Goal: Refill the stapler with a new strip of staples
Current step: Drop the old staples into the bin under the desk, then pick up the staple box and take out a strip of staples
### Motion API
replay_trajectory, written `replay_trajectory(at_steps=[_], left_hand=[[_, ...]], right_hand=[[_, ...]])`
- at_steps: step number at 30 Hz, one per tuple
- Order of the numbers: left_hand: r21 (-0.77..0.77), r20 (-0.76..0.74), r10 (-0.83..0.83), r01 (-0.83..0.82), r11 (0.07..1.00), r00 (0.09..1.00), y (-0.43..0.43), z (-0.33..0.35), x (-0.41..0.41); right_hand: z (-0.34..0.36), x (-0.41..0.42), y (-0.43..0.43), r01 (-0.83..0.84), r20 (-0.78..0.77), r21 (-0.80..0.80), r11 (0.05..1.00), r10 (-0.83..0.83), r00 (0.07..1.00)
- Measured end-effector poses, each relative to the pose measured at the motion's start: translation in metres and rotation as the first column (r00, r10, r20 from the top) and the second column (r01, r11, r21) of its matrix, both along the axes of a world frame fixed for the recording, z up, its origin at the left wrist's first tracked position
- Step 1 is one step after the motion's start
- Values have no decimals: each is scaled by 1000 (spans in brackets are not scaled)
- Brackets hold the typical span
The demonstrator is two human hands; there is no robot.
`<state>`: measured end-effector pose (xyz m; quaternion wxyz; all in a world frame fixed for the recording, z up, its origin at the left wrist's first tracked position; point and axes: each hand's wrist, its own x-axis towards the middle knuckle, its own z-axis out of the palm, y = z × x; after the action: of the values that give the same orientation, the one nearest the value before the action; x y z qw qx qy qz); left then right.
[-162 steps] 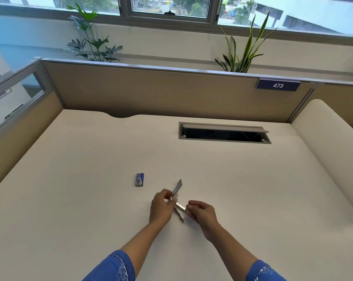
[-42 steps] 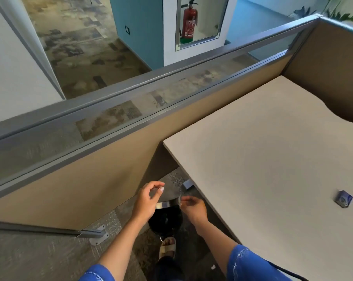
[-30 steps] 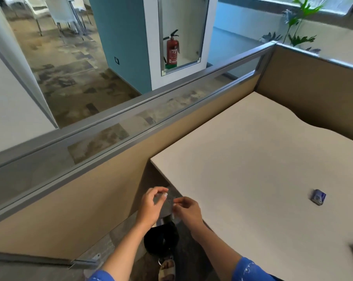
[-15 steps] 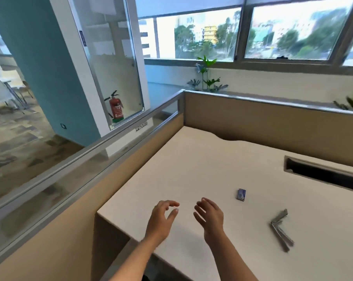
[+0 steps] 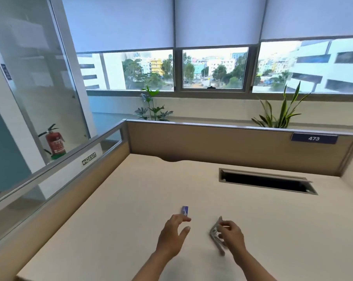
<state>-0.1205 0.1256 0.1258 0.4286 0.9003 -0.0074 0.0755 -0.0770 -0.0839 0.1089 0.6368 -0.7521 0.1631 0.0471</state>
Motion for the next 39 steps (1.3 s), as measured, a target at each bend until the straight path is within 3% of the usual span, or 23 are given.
replay_trajectory(at_steps=[5,10,13,17,23,31,39], left_hand=[[53,-67,-78,82,995,995,-32,-13,6],[120,-191,-165,190,974,968,-49,-26,16],[167,-273,-203,254,953,940,-49,-32,25],[230,-331,-226,311,922,916,-38,-46,41],[323,-351,-232,350,879,907,-16,-55,77],[370,-376,-234,377,849,897,-8,-63,106],[362,-437,-132,309,880,890,-11,-59,126]], right_hand=[[-15,-11,-43,-68,-36,-141,988,63,997],[-21,-12,-55,-1,-33,-190,982,-6,999],[-28,-13,-52,-78,-61,-289,954,63,996],[-40,-13,-39,-281,-135,-399,873,247,960],[-48,3,-24,-435,-219,-536,724,378,899],[-59,24,-9,-462,-265,-719,519,411,873],[-67,35,-25,-449,-240,-769,454,446,862]])
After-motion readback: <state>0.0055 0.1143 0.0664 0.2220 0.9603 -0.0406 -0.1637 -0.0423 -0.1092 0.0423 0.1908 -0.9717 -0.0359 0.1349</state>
